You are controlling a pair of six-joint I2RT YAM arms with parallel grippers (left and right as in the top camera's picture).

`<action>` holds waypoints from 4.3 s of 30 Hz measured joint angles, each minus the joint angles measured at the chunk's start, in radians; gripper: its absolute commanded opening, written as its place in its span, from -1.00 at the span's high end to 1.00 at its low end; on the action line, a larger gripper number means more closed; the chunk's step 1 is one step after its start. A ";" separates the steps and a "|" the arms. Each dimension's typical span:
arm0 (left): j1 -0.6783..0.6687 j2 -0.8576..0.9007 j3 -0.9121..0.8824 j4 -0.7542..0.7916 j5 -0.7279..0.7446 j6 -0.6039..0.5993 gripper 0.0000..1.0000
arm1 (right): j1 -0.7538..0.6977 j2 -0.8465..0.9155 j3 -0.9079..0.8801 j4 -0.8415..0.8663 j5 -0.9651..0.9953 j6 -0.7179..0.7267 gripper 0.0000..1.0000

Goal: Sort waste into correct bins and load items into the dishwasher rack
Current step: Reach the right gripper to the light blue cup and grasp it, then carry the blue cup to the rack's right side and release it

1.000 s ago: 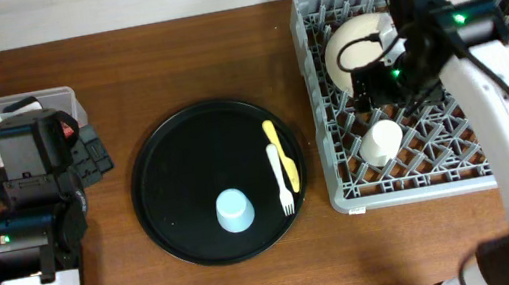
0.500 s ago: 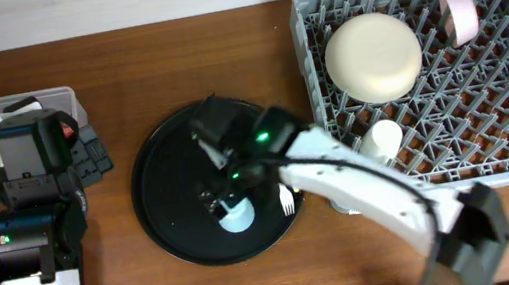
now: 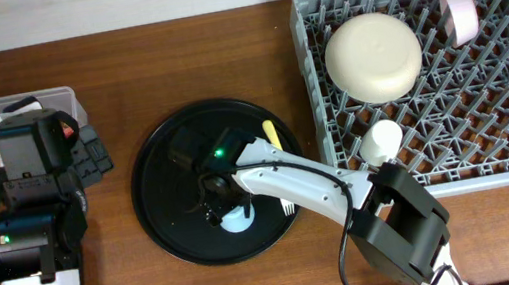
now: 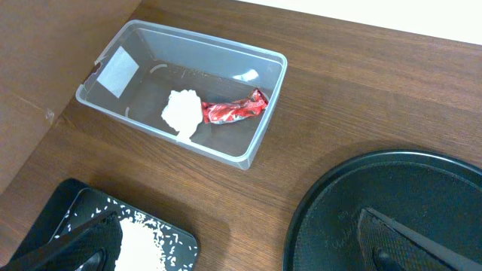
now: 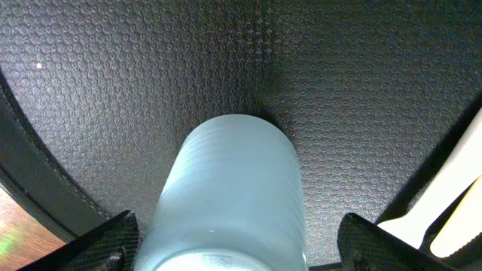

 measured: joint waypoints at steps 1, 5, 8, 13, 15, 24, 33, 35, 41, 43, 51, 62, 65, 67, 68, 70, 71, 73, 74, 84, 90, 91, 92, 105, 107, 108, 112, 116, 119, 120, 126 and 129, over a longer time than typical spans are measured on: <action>0.000 0.000 0.000 0.000 0.000 0.000 -0.99 | 0.002 0.000 0.000 -0.002 0.000 0.001 -0.72; 0.000 0.000 0.000 0.000 0.000 0.000 -0.99 | 0.017 0.000 -0.017 -0.005 0.000 0.003 -0.72; 0.000 0.000 0.000 0.000 0.000 0.000 -0.98 | 0.023 0.000 -0.048 -0.002 0.000 0.004 -0.67; 0.000 0.000 0.000 0.000 0.000 0.000 -0.99 | 0.023 0.000 -0.050 0.005 0.000 0.006 -0.37; 0.000 0.000 0.000 0.000 0.000 0.000 -0.99 | 0.023 0.000 -0.050 0.004 0.002 0.011 -0.30; 0.000 0.000 0.000 0.000 0.000 0.000 -0.99 | 0.023 -0.001 -0.042 -0.013 0.014 0.017 -0.07; 0.000 0.000 0.000 0.000 0.000 0.000 -0.99 | 0.006 -0.061 0.106 -0.179 0.008 0.016 -0.07; 0.000 0.000 0.000 0.000 0.000 0.000 -0.99 | -0.053 -0.121 0.127 -0.240 0.008 0.018 -0.07; 0.000 0.000 0.000 0.000 0.000 0.000 -0.99 | -0.443 -0.326 0.135 -0.385 0.029 0.001 -0.08; 0.000 0.000 0.000 0.000 0.000 0.000 -0.98 | -0.618 -0.379 0.136 -0.422 0.051 -0.013 -0.08; 0.000 0.000 0.000 0.000 0.000 0.000 -0.99 | -1.150 -0.378 0.140 -0.438 0.083 -0.080 -0.08; 0.000 0.000 0.000 0.000 0.000 0.000 -0.99 | -1.246 -0.307 0.020 -0.332 0.132 -0.111 -0.08; 0.000 0.000 0.000 0.000 0.000 0.000 -0.99 | -1.246 -0.306 -0.039 -0.275 0.149 -0.113 -0.08; 0.000 0.000 0.000 0.000 0.000 0.000 -0.99 | -1.246 -0.305 -0.082 -0.241 0.150 -0.113 -0.09; 0.000 0.000 0.000 0.000 0.000 0.000 -0.99 | -1.246 -0.304 -0.108 -0.212 0.148 -0.114 -0.08; 0.000 0.000 0.000 0.000 0.000 0.000 -0.99 | -1.246 -0.304 -0.133 -0.192 0.149 -0.113 -0.08; 0.000 0.000 0.000 0.000 0.000 0.000 -0.99 | -1.246 -0.304 -0.134 -0.186 0.150 -0.113 -0.08; 0.000 0.000 0.000 0.000 0.000 0.000 -0.99 | -1.246 -0.304 -0.135 -0.185 0.150 -0.114 -0.08; 0.000 0.000 0.000 0.000 0.000 0.000 -0.98 | -1.246 -0.304 -0.136 -0.184 0.150 -0.113 -0.08; 0.000 0.000 0.000 0.000 0.000 0.000 -0.99 | -1.247 -0.314 -0.149 -0.148 0.130 -0.117 -0.08; 0.000 0.000 0.000 0.000 0.000 0.000 -0.99 | -1.247 -0.321 -0.159 -0.141 0.127 -0.124 -0.07; 0.000 0.000 0.000 0.000 0.000 0.000 -0.99 | -1.248 -0.322 -0.160 -0.141 0.127 -0.129 -0.07; 0.000 0.000 0.000 0.000 0.000 0.000 -0.98 | -1.248 -0.322 -0.160 -0.141 0.127 -0.133 -0.07; 0.000 0.000 0.000 0.000 0.000 0.000 -0.99 | -1.250 -0.319 -0.108 -0.224 0.061 -0.153 -0.04; 0.000 0.000 0.000 0.000 0.000 0.000 -0.99 | -1.250 -0.318 -0.101 -0.230 0.057 -0.158 -0.04; 0.000 0.000 0.000 0.000 0.000 0.000 -0.99 | -1.250 -0.318 -0.101 -0.232 0.055 -0.159 -0.04; 0.000 0.000 0.000 0.000 0.000 0.000 -0.99 | -1.250 -0.318 -0.111 -0.200 0.051 -0.158 -0.04; 0.000 0.000 0.000 0.000 0.000 0.000 -0.99 | -1.250 -0.315 -0.133 -0.178 0.051 -0.159 -0.04; 0.000 0.000 0.000 0.000 0.000 0.000 -0.99 | -1.250 -0.314 -0.175 -0.147 0.051 -0.161 -0.05; 0.000 0.000 0.000 0.000 0.000 0.000 -0.98 | -1.250 -0.314 -0.194 -0.127 0.050 -0.161 -0.05; 0.000 0.000 0.000 0.000 0.000 0.000 -0.99 | -1.250 -0.311 -0.229 -0.095 0.050 -0.169 -0.90; 0.000 0.000 0.000 0.000 0.000 0.000 -0.98 | -1.250 -0.311 -0.228 -0.112 0.047 -0.191 -0.96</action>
